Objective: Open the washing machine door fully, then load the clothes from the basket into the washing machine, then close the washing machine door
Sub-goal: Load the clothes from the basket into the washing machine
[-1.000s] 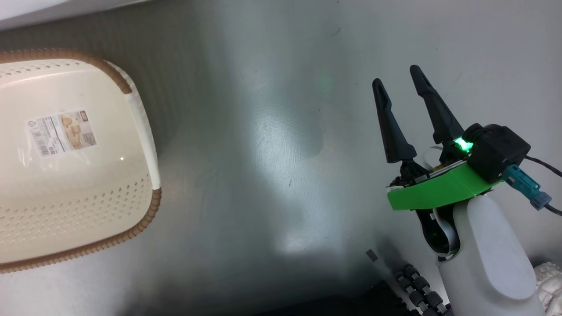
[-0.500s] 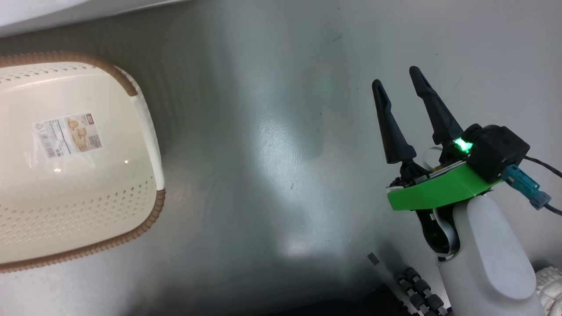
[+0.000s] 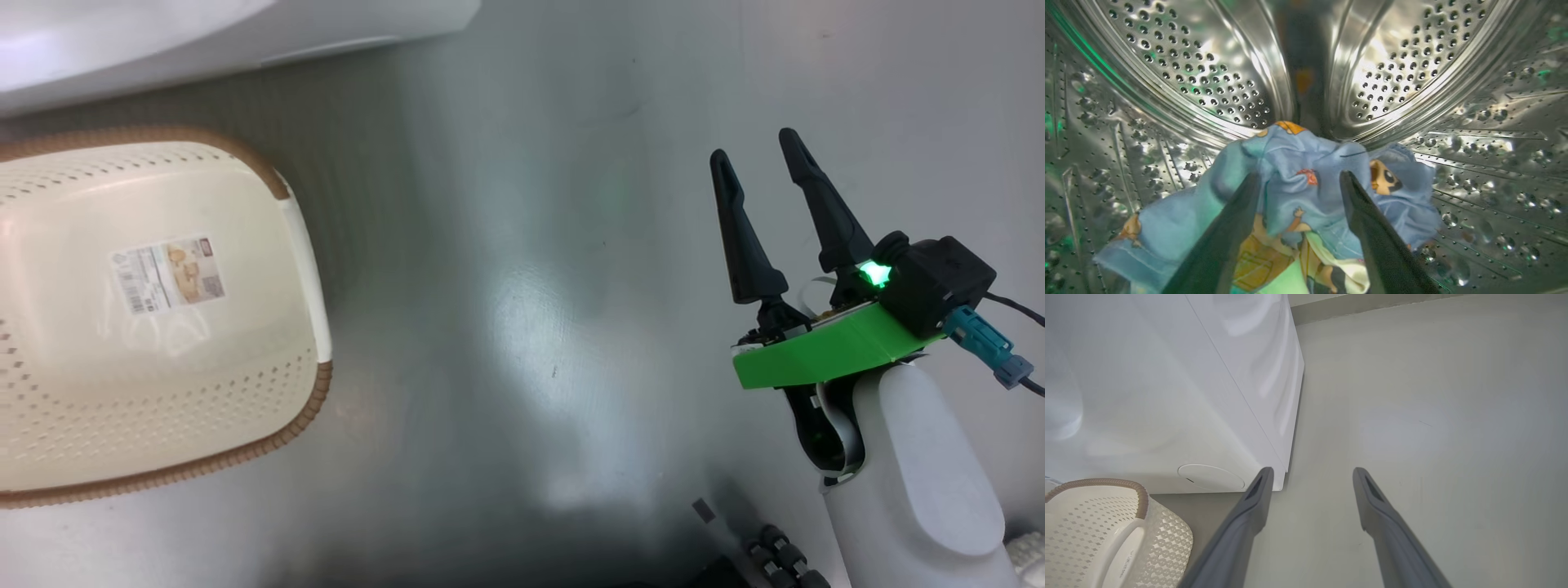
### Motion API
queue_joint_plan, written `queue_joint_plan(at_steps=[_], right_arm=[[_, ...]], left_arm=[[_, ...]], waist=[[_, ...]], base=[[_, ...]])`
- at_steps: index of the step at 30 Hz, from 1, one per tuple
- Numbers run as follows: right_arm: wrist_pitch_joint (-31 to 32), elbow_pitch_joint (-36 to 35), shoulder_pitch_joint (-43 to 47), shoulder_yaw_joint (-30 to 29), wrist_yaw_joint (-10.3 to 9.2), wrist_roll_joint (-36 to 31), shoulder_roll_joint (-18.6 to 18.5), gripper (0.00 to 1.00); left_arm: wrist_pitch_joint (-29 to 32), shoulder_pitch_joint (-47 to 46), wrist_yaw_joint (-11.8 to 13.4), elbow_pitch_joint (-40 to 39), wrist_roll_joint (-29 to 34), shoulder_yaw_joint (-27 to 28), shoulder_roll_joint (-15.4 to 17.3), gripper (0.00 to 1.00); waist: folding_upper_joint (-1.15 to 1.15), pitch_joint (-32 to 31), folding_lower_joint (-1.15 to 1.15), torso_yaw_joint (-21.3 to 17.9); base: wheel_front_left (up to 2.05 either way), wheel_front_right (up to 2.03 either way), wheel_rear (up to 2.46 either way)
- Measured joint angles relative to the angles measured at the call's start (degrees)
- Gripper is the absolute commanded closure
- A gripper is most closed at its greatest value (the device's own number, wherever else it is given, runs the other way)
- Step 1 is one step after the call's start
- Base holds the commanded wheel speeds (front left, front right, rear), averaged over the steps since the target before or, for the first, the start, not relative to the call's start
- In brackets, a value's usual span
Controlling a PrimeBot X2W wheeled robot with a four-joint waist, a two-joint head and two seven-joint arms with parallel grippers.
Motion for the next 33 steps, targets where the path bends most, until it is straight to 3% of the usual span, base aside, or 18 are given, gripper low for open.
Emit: queue_joint_plan(at_steps=[4, 11, 33], right_arm=[[0.0, 0.24, 0.25, -0.33, 0.0, -0.91, 0.0, 0.0], [0.0, 0.98, 0.76, -0.92, 0.0, -1.07, 0.0, 0.0], [0.0, 4.26, 7.03, -2.14, 0.0, -2.0, 0.02, 0.0]], left_arm=[[-3.88, 6.23, 0.0, -3.64, -0.05, -0.45, -0.32, 0.0], [-5.32, 13.69, 1.01, -8.77, -0.26, -0.6, -0.35, 0.0], [-8.93, 47.97, 9.05, -33.33, -5.63, 2.04, -2.97, 0.0]], waist=[[0.0, -2.51, 0.0, 1.02], [0.0, -6.0, 0.0, 2.02], [0.0, -20.3, -0.01, 3.92]], base=[[0.0, 0.0, 0.0], [0.0, 0.0, 0.0], [0.0, 0.0, 0.0]])
